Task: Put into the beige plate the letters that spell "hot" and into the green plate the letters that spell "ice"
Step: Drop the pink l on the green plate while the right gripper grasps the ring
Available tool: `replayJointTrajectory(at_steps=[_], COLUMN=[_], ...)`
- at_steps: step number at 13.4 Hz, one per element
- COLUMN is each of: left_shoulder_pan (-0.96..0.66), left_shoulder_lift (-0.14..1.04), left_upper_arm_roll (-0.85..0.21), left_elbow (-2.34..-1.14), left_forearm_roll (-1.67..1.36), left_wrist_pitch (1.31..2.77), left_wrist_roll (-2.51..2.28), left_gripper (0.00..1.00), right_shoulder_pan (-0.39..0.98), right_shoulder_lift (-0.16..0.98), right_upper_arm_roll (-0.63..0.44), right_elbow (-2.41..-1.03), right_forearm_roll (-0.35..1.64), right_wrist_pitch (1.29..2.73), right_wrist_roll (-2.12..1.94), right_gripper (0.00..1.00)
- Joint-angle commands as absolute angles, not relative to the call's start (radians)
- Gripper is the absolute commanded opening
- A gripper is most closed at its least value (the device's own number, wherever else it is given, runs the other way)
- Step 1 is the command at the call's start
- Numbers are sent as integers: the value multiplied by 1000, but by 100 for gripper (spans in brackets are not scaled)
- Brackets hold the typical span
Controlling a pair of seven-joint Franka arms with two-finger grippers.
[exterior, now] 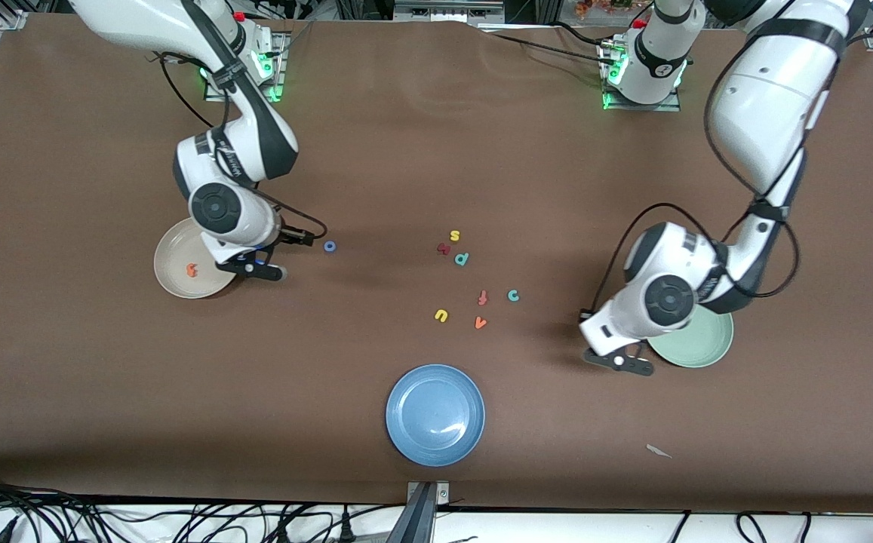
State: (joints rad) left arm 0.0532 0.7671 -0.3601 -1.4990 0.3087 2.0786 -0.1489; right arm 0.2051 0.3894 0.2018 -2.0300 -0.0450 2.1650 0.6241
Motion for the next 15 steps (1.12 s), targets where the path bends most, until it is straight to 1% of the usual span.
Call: replayJointTrajectory(at_steps=[1,3,6,10,12,13,15], left_shoulder_pan=[124,169,201,241,274,278,305], left_shoulder_lift=[707,684,629,563,549,548,554], left_upper_arm_roll=[-368,-368,-367,-367,-365,-364,-365], left_elbow=[-1529,-1561,-1638,-1796,-1870,-1897,-1913], left_forearm_roll=[333,334,351,351,356,388,428], left_wrist_pitch=[2016,2006,2029,2204,2307,2341,2370], left_wrist_roll=[-33,-2,2,0,0,-12,-15], left_gripper=[0,0,0,0,0,0,2], right_shoulder_pan=[201,202,218,229,229,229,229], right_shoulder_lift=[408,434,475,502,502,502,503], right_upper_arm_roll=[244,270,270,270,270,270,270], right_elbow=[-2066,-2086,-2091,-2102,-2109,-2109,-2109], right_forearm_roll=[-32,-34,-52,-72,-74,-75,-90], right_wrist_pitch=[2262,2353,2430,2465,2474,2474,2474], right_wrist_roll=[675,675,643,638,637,637,635], right_gripper=[99,99,99,92,87,77,63])
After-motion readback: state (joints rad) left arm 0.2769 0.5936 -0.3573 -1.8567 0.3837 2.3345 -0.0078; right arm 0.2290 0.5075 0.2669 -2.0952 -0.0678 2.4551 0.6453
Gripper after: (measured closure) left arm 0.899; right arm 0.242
